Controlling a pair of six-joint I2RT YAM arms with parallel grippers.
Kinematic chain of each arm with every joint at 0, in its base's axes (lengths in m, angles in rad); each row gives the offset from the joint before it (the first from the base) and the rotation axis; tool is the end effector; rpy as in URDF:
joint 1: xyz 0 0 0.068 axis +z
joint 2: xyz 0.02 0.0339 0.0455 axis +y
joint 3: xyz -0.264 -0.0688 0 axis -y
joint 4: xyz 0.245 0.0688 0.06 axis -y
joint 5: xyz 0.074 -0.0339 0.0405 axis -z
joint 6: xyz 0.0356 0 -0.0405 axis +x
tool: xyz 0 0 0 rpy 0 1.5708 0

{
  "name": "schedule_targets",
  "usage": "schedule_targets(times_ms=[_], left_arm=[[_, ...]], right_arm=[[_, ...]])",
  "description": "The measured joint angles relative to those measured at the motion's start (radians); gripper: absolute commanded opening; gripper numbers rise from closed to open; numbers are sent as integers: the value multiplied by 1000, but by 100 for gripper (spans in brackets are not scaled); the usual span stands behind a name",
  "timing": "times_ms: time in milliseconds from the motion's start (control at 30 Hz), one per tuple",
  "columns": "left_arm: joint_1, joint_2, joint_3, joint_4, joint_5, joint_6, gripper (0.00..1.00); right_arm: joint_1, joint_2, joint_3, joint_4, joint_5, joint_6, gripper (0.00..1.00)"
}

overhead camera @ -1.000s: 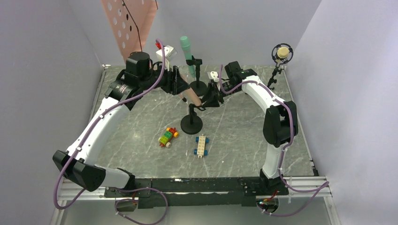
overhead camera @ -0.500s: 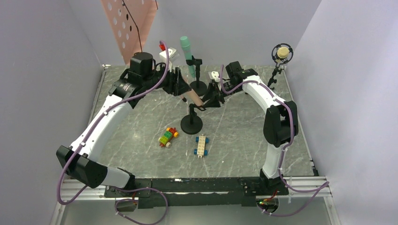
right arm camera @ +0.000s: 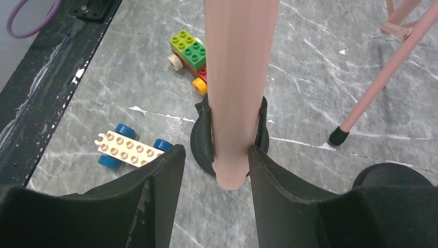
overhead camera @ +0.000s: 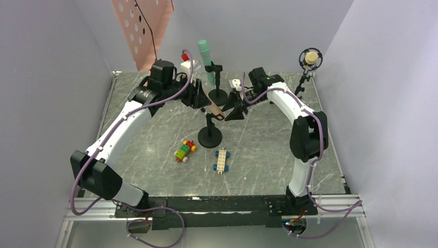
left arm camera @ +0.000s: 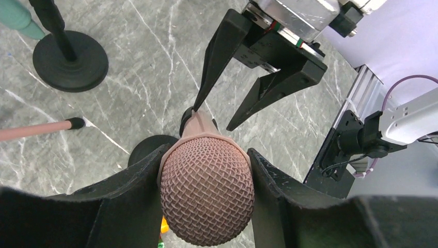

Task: Attach the microphones to the stand

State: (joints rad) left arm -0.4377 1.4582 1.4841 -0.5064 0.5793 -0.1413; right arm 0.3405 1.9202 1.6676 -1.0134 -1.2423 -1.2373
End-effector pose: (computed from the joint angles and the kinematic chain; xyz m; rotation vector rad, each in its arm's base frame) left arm 0.2868 -0.1557 0.3942 0.6746 1.9889 -0.9481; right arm 0.3547 0.1614 0.2769 -1.6303 1.2980 1.1980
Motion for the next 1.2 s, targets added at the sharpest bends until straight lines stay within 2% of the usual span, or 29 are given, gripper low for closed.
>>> schedule_targets(times_ms=[467, 800, 1200], left_arm=[[18, 42, -9, 26, 50, -1, 2], [18, 97, -7, 31, 72, 4, 2], [18, 142, -2, 30, 79, 10, 2]], right_arm=[[-26, 0, 0, -7, 26, 9, 58], [-75, -10, -5, -8, 25, 9, 58], [-78, -10, -8, -35, 3, -5, 58]])
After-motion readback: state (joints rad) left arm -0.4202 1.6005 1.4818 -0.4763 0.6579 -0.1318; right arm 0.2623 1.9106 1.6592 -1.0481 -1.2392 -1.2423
